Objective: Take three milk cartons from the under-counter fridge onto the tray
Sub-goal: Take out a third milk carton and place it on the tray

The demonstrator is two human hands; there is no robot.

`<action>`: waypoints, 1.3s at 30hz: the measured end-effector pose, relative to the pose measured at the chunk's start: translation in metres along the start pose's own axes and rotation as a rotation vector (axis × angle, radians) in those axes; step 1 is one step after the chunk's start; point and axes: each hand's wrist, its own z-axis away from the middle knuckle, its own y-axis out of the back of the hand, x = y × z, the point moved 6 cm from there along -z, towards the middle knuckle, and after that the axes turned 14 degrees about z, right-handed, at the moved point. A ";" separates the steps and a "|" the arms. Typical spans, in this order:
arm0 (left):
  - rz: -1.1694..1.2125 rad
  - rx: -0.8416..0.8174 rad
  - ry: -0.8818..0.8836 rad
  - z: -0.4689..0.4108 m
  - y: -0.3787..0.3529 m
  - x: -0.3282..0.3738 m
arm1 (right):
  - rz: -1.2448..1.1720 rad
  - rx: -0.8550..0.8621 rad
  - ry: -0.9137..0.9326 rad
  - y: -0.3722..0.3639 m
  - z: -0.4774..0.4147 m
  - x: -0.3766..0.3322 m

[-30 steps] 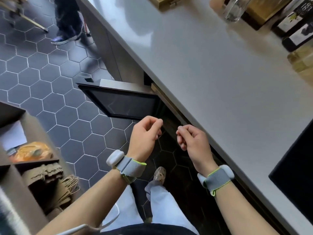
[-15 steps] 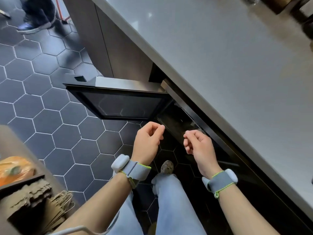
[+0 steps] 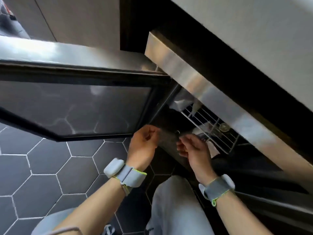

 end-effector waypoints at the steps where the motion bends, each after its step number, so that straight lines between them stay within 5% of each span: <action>1: 0.006 -0.021 -0.017 -0.014 -0.001 -0.014 | 0.007 0.012 0.006 -0.006 -0.014 0.013; 15: -0.252 -0.234 -0.362 -0.160 -0.058 -0.145 | -0.104 0.263 0.196 -0.042 -0.181 0.132; 32: -0.236 -0.186 -0.291 -0.215 -0.076 -0.180 | -0.271 0.437 0.173 -0.052 -0.303 0.150; 39: -0.209 -0.159 -0.246 -0.234 -0.082 -0.186 | -0.033 0.591 0.172 -0.045 -0.357 0.135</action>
